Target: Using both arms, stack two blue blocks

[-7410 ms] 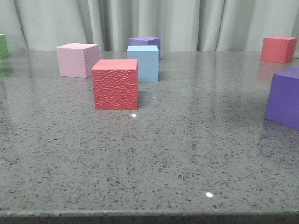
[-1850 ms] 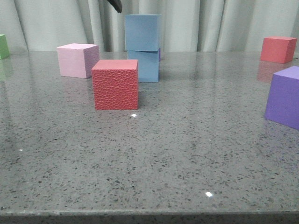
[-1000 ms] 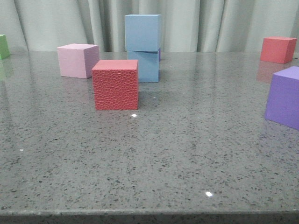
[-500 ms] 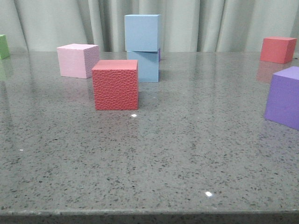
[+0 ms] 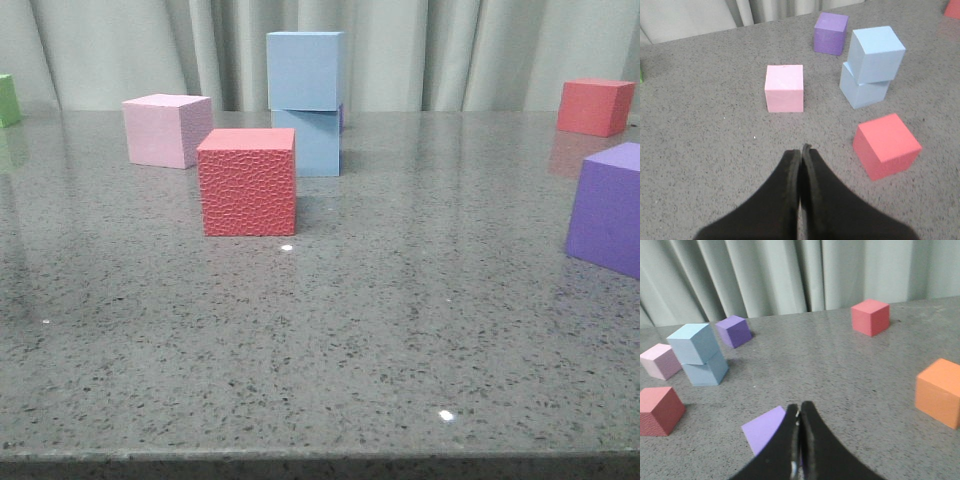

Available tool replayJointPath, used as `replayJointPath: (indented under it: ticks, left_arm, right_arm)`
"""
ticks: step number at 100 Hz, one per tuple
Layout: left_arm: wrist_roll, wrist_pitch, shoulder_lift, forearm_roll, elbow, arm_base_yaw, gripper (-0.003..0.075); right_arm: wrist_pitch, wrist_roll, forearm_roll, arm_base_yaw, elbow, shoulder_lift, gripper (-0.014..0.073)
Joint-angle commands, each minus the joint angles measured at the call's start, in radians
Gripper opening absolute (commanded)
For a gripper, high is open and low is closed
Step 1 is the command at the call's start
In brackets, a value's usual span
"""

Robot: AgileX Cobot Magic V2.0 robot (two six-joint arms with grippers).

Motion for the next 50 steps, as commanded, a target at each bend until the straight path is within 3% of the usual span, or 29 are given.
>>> replayJointPath:
  ticks: [1, 50]
  left_arm:
    - [-0.009, -0.130, -0.090, 0.010, 0.072, -0.005, -0.0018]
    - [-0.009, -0.281, -0.528, -0.064, 0.522, -0.005, -0.0018]
  right_arm:
    - [-0.147, -0.003, -0.042, -0.002, 0.036, -0.008, -0.0109]
    - [-0.378, -0.003, -0.073, -0.002, 0.183, -0.027, -0.0113]
